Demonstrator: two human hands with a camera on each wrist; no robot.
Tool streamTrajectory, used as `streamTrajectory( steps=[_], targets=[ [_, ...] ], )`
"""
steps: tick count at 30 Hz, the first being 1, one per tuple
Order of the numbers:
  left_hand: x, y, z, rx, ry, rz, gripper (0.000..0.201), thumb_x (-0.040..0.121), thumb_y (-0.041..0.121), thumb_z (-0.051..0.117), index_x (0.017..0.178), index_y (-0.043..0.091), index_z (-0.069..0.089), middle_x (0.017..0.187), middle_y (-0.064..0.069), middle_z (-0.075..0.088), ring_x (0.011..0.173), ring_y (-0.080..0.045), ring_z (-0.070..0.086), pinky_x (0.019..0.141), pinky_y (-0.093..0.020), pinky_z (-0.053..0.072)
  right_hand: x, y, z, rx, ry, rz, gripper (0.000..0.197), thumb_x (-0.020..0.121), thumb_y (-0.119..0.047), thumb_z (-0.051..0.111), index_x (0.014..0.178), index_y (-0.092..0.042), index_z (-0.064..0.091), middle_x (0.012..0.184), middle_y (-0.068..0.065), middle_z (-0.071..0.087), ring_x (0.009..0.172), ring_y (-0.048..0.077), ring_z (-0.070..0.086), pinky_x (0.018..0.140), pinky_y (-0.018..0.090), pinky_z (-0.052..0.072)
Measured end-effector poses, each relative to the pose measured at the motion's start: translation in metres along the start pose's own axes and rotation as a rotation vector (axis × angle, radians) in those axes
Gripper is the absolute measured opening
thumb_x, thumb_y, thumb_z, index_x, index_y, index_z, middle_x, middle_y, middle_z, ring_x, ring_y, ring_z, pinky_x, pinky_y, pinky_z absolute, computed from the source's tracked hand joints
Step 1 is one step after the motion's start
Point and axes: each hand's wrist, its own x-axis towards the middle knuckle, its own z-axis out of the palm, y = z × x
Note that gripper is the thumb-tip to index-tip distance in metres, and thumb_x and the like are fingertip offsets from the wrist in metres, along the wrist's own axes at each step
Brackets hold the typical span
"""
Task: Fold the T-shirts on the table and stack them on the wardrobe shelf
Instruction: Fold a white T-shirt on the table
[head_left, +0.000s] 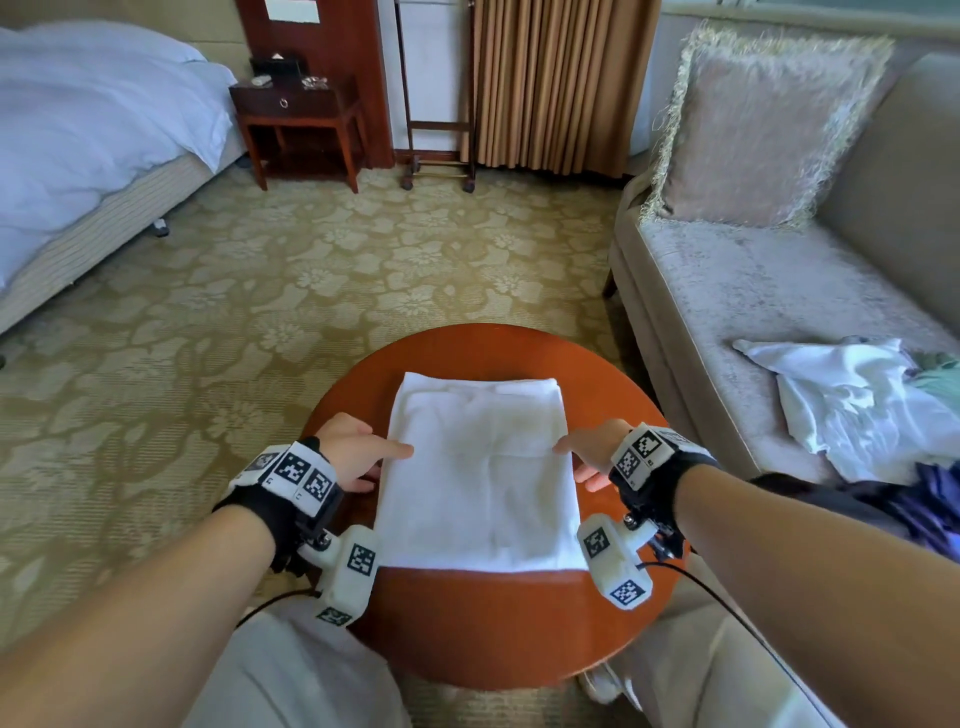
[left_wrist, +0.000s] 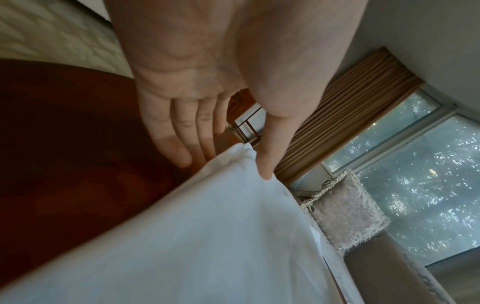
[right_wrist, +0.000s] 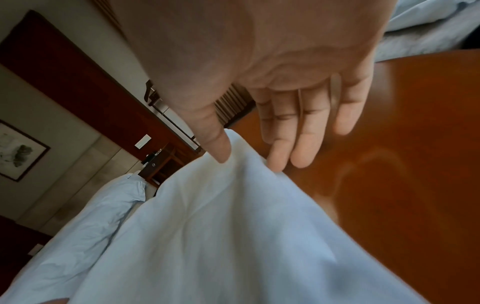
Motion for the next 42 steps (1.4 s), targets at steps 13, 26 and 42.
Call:
streamTrajectory(
  steps=[13, 26, 42],
  targets=[
    [-0.077, -0.072, 0.024, 0.105, 0.008, 0.115, 0.054, 0.065, 0.006, 0.087, 0.109, 0.013, 0.057, 0.110, -0.006, 0.066, 0.099, -0.021, 0.061, 0.081, -0.031, 0.051, -0.060, 0.077, 0.052, 0.197, 0.052, 0.010, 0.050, 0.054, -0.036, 0.082, 0.096, -0.013, 0.068, 0.071, 0.004, 0.070, 0.065, 0.024, 0.063, 0.071, 0.035, 0.054],
    [-0.075, -0.080, 0.025, 0.274, 0.185, 0.166, 0.042, 0.079, 0.022, 0.077, 0.115, 0.013, 0.057, 0.102, -0.003, 0.065, 0.099, -0.025, 0.062, 0.085, -0.032, 0.052, -0.066, 0.094, 0.049, 0.323, -0.004, -0.104, 0.043, 0.081, -0.010, 0.074, 0.123, -0.004, 0.061, 0.085, 0.000, 0.060, 0.073, 0.013, 0.060, 0.054, 0.021, 0.049],
    [-0.078, -0.076, 0.031, 0.554, 0.219, 0.077, 0.026, 0.078, 0.032, 0.073, 0.068, 0.012, 0.059, 0.069, -0.002, 0.060, 0.062, -0.017, 0.056, 0.047, -0.023, 0.037, -0.069, 0.090, 0.063, 0.143, 0.133, -0.081, 0.050, 0.076, -0.020, 0.079, 0.120, -0.006, 0.062, 0.119, 0.011, 0.062, 0.089, 0.019, 0.050, 0.065, 0.025, 0.042]
  ],
)
